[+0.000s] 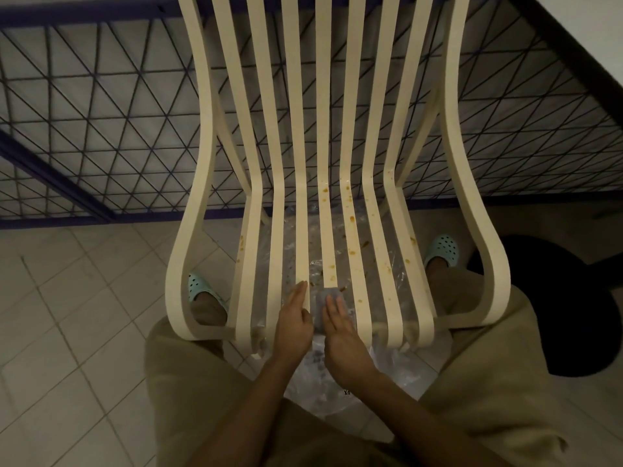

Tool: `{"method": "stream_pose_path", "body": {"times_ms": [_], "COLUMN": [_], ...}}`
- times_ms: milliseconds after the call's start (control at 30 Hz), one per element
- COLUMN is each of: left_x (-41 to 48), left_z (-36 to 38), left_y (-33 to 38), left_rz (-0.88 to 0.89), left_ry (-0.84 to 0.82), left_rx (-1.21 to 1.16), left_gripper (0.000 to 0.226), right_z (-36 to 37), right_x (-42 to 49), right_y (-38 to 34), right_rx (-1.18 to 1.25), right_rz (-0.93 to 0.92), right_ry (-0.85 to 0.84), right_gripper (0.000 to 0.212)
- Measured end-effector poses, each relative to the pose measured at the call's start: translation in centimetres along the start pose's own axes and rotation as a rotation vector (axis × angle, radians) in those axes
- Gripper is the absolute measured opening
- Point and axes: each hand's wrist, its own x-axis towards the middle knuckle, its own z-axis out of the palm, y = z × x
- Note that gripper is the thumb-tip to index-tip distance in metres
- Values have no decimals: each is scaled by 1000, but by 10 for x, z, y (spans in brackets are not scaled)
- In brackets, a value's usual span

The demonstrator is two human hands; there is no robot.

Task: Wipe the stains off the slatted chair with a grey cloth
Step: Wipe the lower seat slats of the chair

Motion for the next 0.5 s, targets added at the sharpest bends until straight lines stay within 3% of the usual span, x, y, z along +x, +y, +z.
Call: {"method": "stream_pose_path", "body": {"times_ms": [300, 500], "left_x": [5, 11], "left_z": [3, 1], "left_y": [2, -7], "left_rz": [-47, -32], "left_ry": [29, -43], "left_rx": [3, 90], "left_gripper": [49, 48], "right_z": [-6, -2], "right_x": [15, 17], "right_y": [2, -1], "right_rx": [24, 8], "right_rz": [98, 129], "right_ry": [-13, -31], "right_gripper": [91, 92]}}
